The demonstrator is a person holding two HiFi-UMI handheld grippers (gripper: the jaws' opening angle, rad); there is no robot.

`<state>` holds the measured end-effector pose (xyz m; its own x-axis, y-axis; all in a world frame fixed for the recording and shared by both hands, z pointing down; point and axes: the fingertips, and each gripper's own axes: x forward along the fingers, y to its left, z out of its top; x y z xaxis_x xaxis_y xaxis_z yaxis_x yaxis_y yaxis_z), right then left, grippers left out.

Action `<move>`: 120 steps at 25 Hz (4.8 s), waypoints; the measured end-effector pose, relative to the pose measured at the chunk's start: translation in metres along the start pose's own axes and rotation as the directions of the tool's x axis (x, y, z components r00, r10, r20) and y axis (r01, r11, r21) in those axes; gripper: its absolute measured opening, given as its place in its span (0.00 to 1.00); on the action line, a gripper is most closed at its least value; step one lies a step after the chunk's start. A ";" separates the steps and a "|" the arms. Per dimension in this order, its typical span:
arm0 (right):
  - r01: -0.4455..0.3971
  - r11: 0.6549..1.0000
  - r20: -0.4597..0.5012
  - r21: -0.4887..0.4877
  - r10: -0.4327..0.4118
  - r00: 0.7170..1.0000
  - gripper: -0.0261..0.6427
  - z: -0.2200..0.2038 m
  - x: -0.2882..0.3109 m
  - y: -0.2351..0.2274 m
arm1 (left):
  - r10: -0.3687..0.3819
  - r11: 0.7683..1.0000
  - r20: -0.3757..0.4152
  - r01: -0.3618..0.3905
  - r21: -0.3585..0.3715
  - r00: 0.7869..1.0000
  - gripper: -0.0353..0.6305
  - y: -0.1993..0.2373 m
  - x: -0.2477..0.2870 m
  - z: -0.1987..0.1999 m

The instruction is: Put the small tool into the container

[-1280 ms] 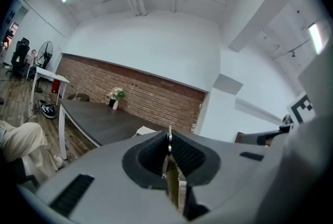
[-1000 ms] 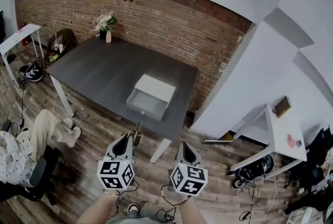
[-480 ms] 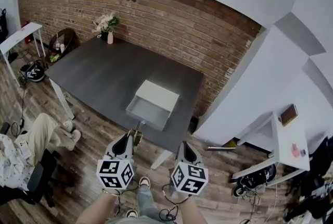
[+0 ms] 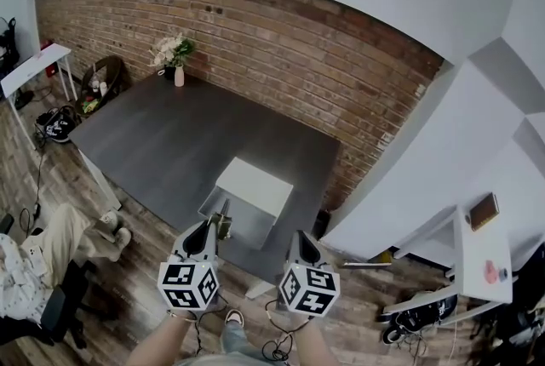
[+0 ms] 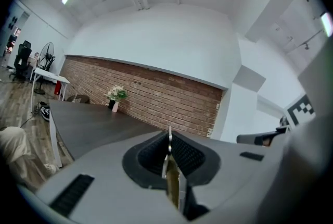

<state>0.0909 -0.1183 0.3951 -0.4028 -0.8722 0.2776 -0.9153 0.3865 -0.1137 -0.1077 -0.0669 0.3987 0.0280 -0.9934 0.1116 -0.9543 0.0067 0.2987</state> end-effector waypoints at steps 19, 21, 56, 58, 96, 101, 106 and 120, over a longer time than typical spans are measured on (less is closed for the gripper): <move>-0.058 0.998 -0.017 0.030 0.059 0.998 0.04 0.039 0.140 -0.048 | 0.021 0.999 -0.005 -0.020 0.047 1.000 0.08 0.000 0.141 0.024; -0.054 0.998 -0.026 0.037 0.055 0.998 0.04 0.036 0.146 -0.050 | 0.015 0.999 -0.015 -0.014 0.052 1.000 0.08 0.001 0.148 0.023; 0.120 0.987 -0.071 0.106 -0.112 0.991 0.04 0.016 0.150 -0.041 | -0.239 0.963 -0.145 0.253 0.092 0.960 0.08 0.010 0.173 0.003; 0.127 0.986 -0.084 0.110 -0.118 0.989 0.04 0.010 0.150 -0.042 | -0.264 0.954 -0.169 0.283 0.098 0.950 0.08 0.007 0.171 -0.003; 0.293 0.945 -0.281 0.144 -0.245 0.928 0.04 -0.091 0.152 -0.060 | -0.703 0.301 -0.657 0.951 0.070 0.271 0.08 -0.013 0.173 -0.134; 0.305 0.940 -0.289 0.152 -0.252 0.923 0.04 -0.096 0.155 -0.062 | -0.690 0.255 -0.679 0.962 0.097 0.252 0.08 -0.012 0.185 -0.149; 0.316 0.935 -0.305 0.160 -0.257 0.917 0.04 -0.101 0.155 -0.064 | -0.683 0.205 -0.683 0.965 0.161 0.259 0.08 -0.016 0.191 -0.151; 0.303 0.938 -0.309 0.170 -0.241 0.920 0.04 -0.108 0.159 -0.062 | -0.628 0.130 -0.723 0.954 0.269 0.290 0.08 -0.007 0.194 -0.168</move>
<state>0.0847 -0.2485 0.5491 -0.1474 -0.8031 0.5774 -0.9816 0.0471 -0.1851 -0.0457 -0.2405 0.5777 0.8220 -0.2091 0.5298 -0.1780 -0.9779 -0.1098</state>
